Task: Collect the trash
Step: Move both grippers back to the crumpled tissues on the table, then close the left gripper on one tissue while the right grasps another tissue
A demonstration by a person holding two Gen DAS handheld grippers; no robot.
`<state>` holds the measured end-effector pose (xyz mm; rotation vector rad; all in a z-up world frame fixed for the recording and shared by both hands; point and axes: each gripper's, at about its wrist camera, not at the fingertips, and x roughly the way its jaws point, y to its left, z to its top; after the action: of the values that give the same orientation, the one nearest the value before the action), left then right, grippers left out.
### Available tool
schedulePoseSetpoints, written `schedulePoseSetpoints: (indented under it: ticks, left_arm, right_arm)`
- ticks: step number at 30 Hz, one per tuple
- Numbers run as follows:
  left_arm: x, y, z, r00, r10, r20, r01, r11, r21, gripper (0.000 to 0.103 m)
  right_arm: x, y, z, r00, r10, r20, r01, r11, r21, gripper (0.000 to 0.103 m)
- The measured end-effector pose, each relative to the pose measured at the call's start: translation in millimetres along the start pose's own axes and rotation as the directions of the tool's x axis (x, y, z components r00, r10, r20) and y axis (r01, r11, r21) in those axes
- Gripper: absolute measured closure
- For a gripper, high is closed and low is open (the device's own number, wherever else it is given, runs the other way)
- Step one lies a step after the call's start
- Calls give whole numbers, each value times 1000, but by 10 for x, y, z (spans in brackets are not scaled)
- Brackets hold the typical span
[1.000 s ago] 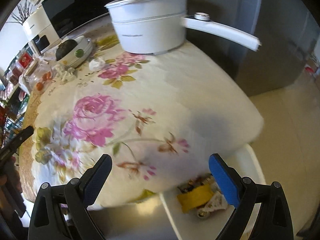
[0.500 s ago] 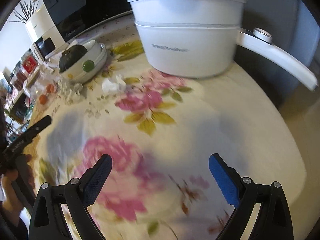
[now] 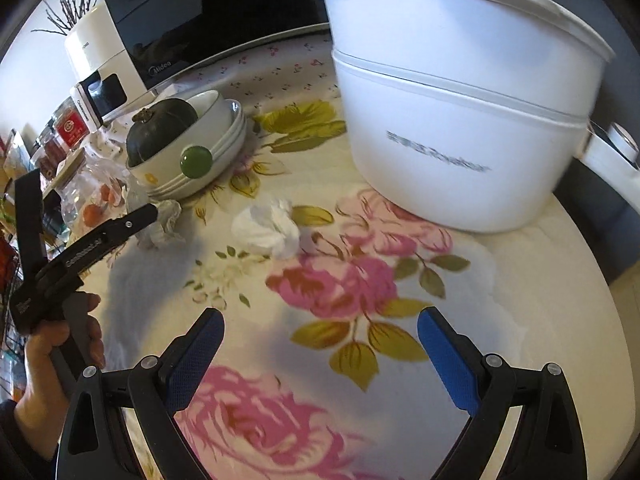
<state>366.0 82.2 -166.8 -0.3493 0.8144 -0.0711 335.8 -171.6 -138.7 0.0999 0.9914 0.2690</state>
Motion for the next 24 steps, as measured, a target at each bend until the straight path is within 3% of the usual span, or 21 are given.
schedulePoseSetpoints:
  ticks: [4,6,10,12,17,24]
  left_arm:
    - [63,19,12,1000,-22,-17,22,1000,-20,45]
    - [35,33,8,999,-35,-18,34,999,-21,58]
    - [-56,69,10,998,-53,-43,52,999,-13,70]
    - [-121,70,10,995,-73,-61,73,997,-4,86]
    - [-303,58,-12,993,-76,-86,81,995,52,87]
    - [-456,168,-86,990,-91,-105,96,994,47,87]
  right_arm:
    - [84,28,73,1000,18,12,-18,1000,15,4]
    - [115,44,96,1000,24,20,-25,1000,18,4]
    - [210,88,153,999,23,22,-23,999,30,4]
    - [261,117,185,999,27,29,-28,999,39,5]
    - [410,239,289,999,37,36,-38,998,47,6]
    - [615,373,389,1000,29,2,-29,997,69,28]
